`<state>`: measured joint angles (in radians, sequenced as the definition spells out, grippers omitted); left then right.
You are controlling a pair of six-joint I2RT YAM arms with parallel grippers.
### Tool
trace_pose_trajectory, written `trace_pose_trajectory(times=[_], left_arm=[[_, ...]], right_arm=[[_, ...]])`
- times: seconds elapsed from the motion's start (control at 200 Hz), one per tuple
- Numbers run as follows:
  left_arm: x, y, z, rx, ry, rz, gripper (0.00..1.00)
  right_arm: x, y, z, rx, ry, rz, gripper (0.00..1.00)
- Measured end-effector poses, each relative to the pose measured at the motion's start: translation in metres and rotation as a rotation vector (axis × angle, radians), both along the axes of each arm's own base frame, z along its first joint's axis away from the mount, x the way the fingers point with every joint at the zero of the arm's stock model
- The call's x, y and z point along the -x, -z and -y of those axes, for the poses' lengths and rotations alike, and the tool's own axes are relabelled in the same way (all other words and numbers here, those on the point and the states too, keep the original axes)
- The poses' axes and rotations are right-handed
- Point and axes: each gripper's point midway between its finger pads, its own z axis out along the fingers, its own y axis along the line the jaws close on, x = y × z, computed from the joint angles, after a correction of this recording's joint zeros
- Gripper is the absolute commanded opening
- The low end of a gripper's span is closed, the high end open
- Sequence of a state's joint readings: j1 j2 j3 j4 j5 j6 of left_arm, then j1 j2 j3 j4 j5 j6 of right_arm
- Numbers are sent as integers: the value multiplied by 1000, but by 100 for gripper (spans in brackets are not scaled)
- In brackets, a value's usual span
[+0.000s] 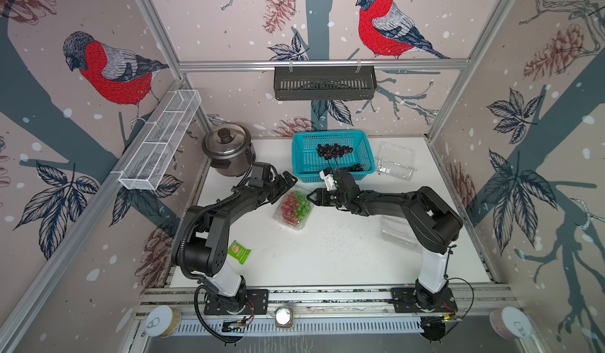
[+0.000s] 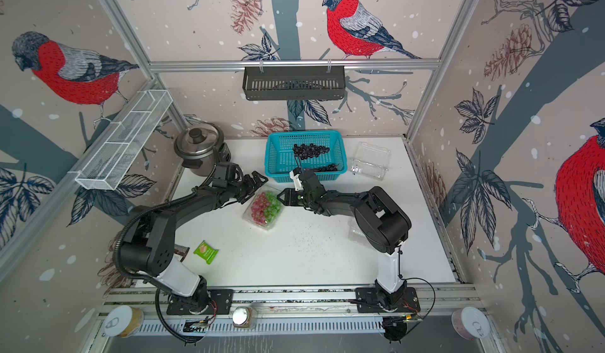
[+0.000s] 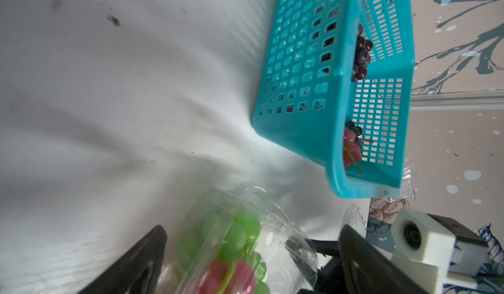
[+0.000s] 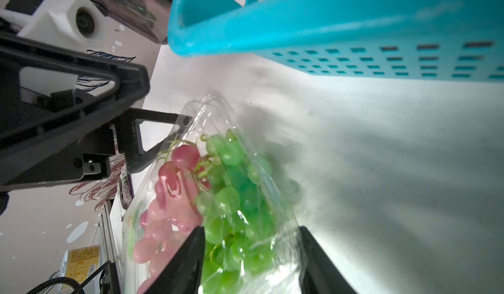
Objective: Pack grapes into containers
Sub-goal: Close the packing box at the center of the board.
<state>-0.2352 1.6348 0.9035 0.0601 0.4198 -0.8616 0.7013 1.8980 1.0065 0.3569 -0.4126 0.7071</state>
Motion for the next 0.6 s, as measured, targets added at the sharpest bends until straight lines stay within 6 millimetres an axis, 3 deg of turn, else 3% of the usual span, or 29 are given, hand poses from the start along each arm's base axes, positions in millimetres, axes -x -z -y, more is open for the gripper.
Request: trace_pose_trajectory(times=[0.275, 0.39, 0.6], left_arm=[[-5, -11, 41, 38, 110, 22, 98], [-10, -21, 41, 8, 129, 37, 98], [-8, -72, 14, -92, 79, 136, 98]], right_arm=[[19, -1, 23, -8, 50, -37, 53], [26, 0, 28, -19, 65, -54, 53], [29, 1, 32, -35, 80, -67, 53]])
